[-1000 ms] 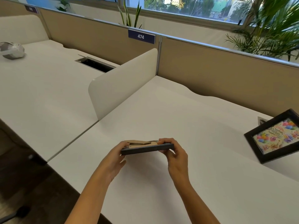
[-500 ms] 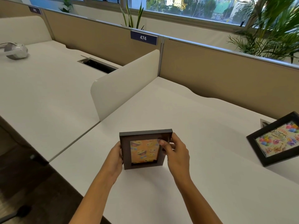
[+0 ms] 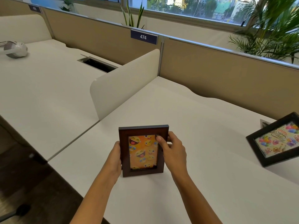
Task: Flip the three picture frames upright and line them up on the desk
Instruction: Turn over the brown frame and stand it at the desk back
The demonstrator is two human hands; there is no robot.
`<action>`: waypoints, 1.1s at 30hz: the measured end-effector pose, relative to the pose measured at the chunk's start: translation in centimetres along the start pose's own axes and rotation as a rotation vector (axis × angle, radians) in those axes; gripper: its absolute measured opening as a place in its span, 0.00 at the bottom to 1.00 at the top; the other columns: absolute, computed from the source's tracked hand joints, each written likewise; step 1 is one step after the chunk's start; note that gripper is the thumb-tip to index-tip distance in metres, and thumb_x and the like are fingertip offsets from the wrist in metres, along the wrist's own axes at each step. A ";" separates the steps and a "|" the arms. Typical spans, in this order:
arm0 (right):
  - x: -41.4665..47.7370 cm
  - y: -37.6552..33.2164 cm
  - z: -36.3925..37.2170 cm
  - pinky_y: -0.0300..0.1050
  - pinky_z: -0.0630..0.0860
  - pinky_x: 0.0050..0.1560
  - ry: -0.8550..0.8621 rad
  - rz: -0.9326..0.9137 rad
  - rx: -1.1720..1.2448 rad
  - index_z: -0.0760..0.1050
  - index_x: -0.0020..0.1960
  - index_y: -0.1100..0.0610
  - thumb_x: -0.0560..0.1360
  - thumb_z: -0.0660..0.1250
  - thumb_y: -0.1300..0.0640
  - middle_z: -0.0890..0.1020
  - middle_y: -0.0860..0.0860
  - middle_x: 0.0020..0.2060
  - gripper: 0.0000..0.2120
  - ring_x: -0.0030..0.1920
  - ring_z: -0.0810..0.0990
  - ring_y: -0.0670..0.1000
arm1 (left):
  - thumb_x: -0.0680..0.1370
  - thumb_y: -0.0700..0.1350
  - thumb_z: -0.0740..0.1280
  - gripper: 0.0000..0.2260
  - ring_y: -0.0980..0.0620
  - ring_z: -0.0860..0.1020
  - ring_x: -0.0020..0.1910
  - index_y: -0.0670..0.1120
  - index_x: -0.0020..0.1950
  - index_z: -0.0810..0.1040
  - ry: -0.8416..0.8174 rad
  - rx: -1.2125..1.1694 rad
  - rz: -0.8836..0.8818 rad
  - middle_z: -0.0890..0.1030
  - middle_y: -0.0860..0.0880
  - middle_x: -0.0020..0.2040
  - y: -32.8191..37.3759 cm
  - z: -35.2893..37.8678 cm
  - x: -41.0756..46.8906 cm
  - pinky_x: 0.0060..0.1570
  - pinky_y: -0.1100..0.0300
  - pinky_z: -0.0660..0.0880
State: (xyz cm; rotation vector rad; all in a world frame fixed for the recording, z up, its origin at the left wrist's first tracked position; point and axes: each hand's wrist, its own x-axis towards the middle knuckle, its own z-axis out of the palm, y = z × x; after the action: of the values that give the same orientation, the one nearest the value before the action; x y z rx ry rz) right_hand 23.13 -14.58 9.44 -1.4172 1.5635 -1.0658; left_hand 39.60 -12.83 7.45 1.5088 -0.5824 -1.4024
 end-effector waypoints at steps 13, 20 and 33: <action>-2.1 4.0 -0.5 0.35 0.76 0.49 0.033 -0.022 0.101 0.73 0.49 0.37 0.79 0.63 0.54 0.80 0.33 0.47 0.10 0.50 0.79 0.36 | 0.82 0.46 0.54 0.12 0.50 0.76 0.61 0.49 0.59 0.76 0.139 0.129 0.294 0.80 0.48 0.58 -2.5 -2.1 -1.0 0.65 0.49 0.70; -3.4 5.9 0.1 0.26 0.75 0.44 -0.036 -0.025 0.112 0.69 0.55 0.36 0.79 0.63 0.55 0.79 0.37 0.52 0.13 0.53 0.79 0.40 | 0.81 0.42 0.58 0.13 0.59 0.77 0.58 0.59 0.56 0.74 0.146 0.266 0.412 0.81 0.60 0.55 -5.2 -3.0 -1.6 0.59 0.58 0.74; -2.8 7.3 -0.2 0.39 0.81 0.47 -0.163 -0.048 0.073 0.66 0.59 0.30 0.78 0.65 0.57 0.81 0.40 0.51 0.23 0.51 0.82 0.44 | 0.79 0.36 0.60 0.17 0.50 0.77 0.56 0.54 0.63 0.71 0.140 0.381 0.479 0.78 0.54 0.56 -6.8 -2.3 -1.2 0.49 0.72 0.71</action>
State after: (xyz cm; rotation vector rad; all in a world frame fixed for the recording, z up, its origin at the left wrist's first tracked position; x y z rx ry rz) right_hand 20.59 -11.52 2.66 -1.4607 1.3676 -0.9985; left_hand 39.75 -8.18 1.82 1.6050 -1.0860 -0.8400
